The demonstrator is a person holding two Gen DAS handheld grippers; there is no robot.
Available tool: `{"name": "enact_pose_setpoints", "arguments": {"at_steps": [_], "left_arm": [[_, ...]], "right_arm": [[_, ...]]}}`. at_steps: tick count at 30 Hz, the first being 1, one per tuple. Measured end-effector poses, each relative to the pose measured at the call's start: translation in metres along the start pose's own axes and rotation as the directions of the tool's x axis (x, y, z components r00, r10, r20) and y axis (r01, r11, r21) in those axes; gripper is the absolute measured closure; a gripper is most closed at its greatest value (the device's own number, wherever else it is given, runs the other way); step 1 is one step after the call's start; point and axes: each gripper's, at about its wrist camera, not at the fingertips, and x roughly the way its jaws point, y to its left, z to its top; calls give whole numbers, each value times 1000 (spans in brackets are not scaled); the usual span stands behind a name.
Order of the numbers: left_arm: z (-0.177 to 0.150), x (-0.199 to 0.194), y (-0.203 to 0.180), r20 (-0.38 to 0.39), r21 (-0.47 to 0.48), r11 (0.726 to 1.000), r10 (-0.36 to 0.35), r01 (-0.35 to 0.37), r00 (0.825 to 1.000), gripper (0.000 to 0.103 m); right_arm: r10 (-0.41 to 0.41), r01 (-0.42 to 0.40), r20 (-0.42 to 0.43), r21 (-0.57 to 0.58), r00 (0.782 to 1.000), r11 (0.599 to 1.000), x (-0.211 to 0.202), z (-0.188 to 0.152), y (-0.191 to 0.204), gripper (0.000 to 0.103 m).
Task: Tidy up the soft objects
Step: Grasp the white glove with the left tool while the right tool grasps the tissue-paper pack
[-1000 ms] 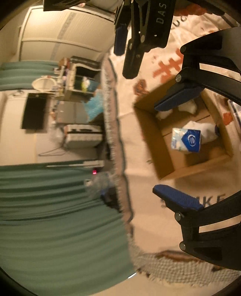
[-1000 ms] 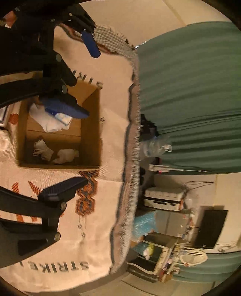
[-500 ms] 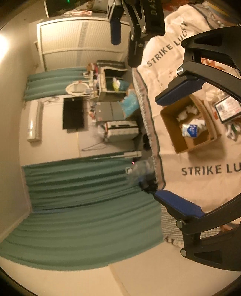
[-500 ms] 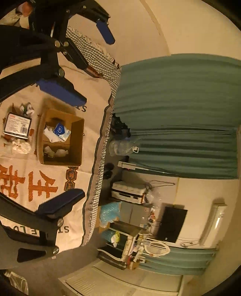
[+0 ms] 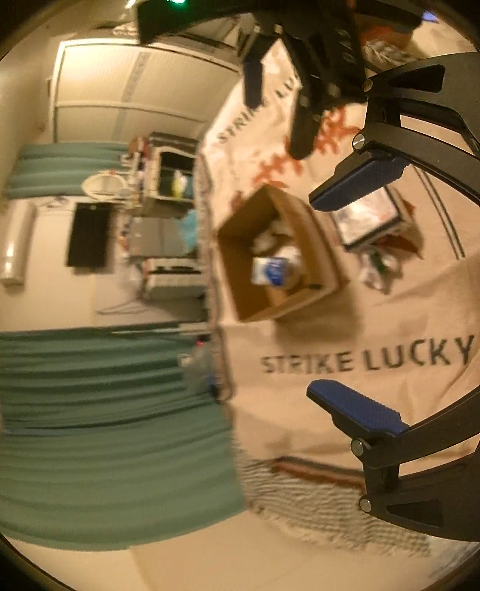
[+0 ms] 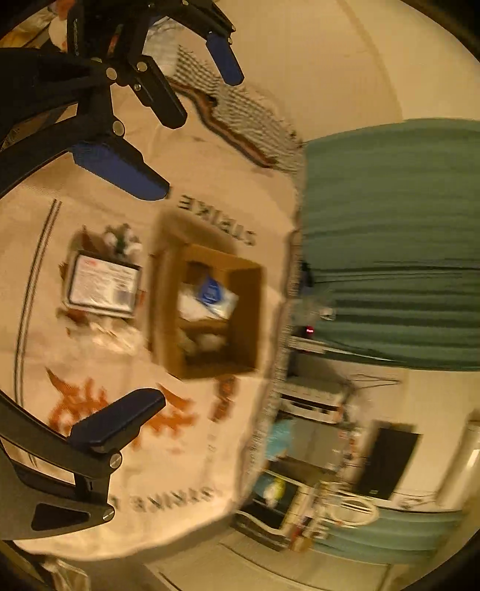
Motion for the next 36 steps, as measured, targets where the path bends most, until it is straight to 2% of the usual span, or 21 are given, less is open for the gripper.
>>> {"name": "enact_pose_setpoints", "arguments": {"at_steps": [4,9,13,17,18,21,24,26,28,32,36], "left_arm": [[-31,39,1,-89,-2,1000,24,-24,996,9],[-72,82,10,-202,-36,998,45,-53,978,10],[-95,106,20,-271,-81,995,36,-60,962,10],[-109,121,21,-312,-66,996,44,-67,949,11],[-111,124,19,-319,-61,996,44,-67,947,11],[-115,132,16,-334,-60,996,36,-59,942,11],[-115,138,8,-342,-57,998,12,-34,939,11],[-114,143,1,-349,-47,999,2,-20,937,12],[-114,149,-6,-358,-54,999,-23,4,933,19],[-113,160,-20,-363,-43,999,-43,30,931,20],[-106,174,-30,-344,-57,997,-60,43,937,20]], "right_arm": [[17,-14,-137,21,990,1000,66,-35,0,1],[68,-45,-283,85,957,995,134,-75,-1,1],[60,-33,-356,82,932,996,177,-96,6,1],[50,-1,-393,125,918,992,203,-112,0,1],[46,5,-399,126,916,992,206,-112,-2,3],[60,-2,-405,141,912,990,214,-117,-6,19],[61,-12,-386,130,921,992,209,-111,-7,24],[43,-7,-355,102,934,995,201,-103,-8,25],[33,-1,-328,97,944,995,193,-96,-14,26],[20,12,-295,107,955,994,184,-84,-25,26],[22,9,-268,114,963,993,179,-78,-32,26]]}}
